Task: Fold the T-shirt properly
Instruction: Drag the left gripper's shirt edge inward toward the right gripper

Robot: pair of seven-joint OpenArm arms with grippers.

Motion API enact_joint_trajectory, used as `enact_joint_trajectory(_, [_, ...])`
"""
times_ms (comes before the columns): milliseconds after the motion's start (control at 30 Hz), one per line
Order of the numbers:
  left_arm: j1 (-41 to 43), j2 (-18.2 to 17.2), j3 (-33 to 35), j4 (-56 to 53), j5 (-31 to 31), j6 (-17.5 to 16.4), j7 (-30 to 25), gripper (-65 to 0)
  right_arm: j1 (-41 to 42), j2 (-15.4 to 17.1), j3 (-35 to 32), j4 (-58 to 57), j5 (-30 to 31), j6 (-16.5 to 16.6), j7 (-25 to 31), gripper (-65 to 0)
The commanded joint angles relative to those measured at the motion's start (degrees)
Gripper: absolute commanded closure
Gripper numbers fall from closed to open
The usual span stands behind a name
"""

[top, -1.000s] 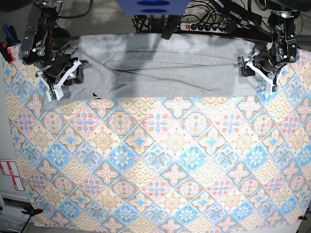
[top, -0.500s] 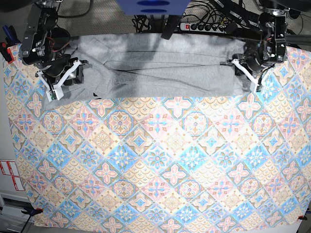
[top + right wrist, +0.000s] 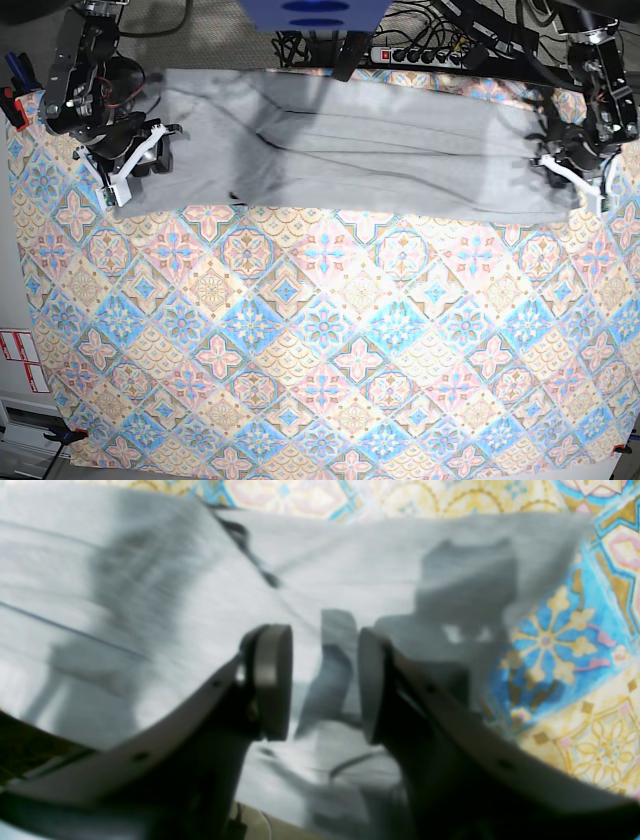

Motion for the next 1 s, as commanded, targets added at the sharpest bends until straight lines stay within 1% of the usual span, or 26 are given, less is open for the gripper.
enact_joint_trajectory(0, [-1.3, -1.3, -1.5, 0.8, 0.7, 0.4, -1.2, 0.0, 0.1, 0.7, 0.2, 1.1, 0.7, 0.2, 0.8, -22.1])
enact_joint_trajectory(67, [-1.8, -1.3, -3.0, 1.0, 1.9, 0.3, -0.7, 0.0, 0.0, 0.7, 0.2, 1.1, 0.7, 0.2, 0.8, -22.1])
enact_joint_trajectory(133, [-1.5, -1.3, -3.0, 1.2, 1.8, 0.2, -0.6, 0.0, 0.0, 0.7, 0.2, 1.1, 0.7, 0.2, 0.8, -22.1])
enact_joint_trajectory(200, [-1.2, -1.2, -1.5, 3.3, 1.9, 0.2, -0.6, 0.0, 0.0, 0.7, 0.2, 1.1, 0.7, 0.2, 0.8, -22.1])
enact_joint_trajectory(267, [1.9, -0.5, 0.2, 7.8, 1.8, 0.2, -0.6, 0.0, 0.0, 0.7, 0.5, 1.1, 0.7, 0.2, 0.8, -22.1])
enact_joint_trajectory(333, [4.3, 2.2, 3.0, 13.5, 1.9, 0.2, -0.6, 0.0, 0.0, 0.7, 0.7, 1.1, 0.7, 0.2, 0.8, -22.1])
enact_joint_trajectory(400, [6.2, 4.0, 5.7, 18.0, 2.4, 0.2, -0.6, 0.0, 0.1, 0.8, 0.8, 1.1, 0.7, 0.3, 0.8, -22.1])
enact_joint_trajectory(500, [8.1, 6.3, 10.0, 21.6, 2.4, 0.2, -0.6, 0.0, 0.2, 0.9, 0.8, 1.1, 0.7, 0.3, 0.8, -22.1])
enact_joint_trajectory(567, [8.3, 7.7, 11.9, 22.7, 2.4, 0.3, -0.6, 0.0, 0.2, 0.9, 0.9, 1.1, 0.7, 0.3, 0.8, -22.1])
enact_joint_trajectory(633, [8.3, 9.0, 13.6, 23.3, 2.4, 0.4, 1.0, 0.0, 0.2, 1.0, 1.0, 1.1, 0.7, 0.3, 0.9, -22.1])
enact_joint_trajectory(767, [7.8, 11.5, 15.9, 23.4, 1.9, 0.4, 3.9, 0.0, 0.2, 1.0, 4.8, 1.1, 0.7, 0.3, 0.8, -22.1])
enact_joint_trajectory(900, [7.8, 13.8, 18.3, 23.4, 1.9, 0.4, 3.8, 0.0, 0.2, 1.0, 8.2, 1.1, 0.7, 0.3, 0.8, -22.1])
enact_joint_trajectory(967, [7.8, 15.1, 19.6, 23.4, 1.9, 0.4, 3.9, 0.0, 0.2, 2.1, 9.5, 1.1, 0.7, 0.3, 0.8, -22.1])
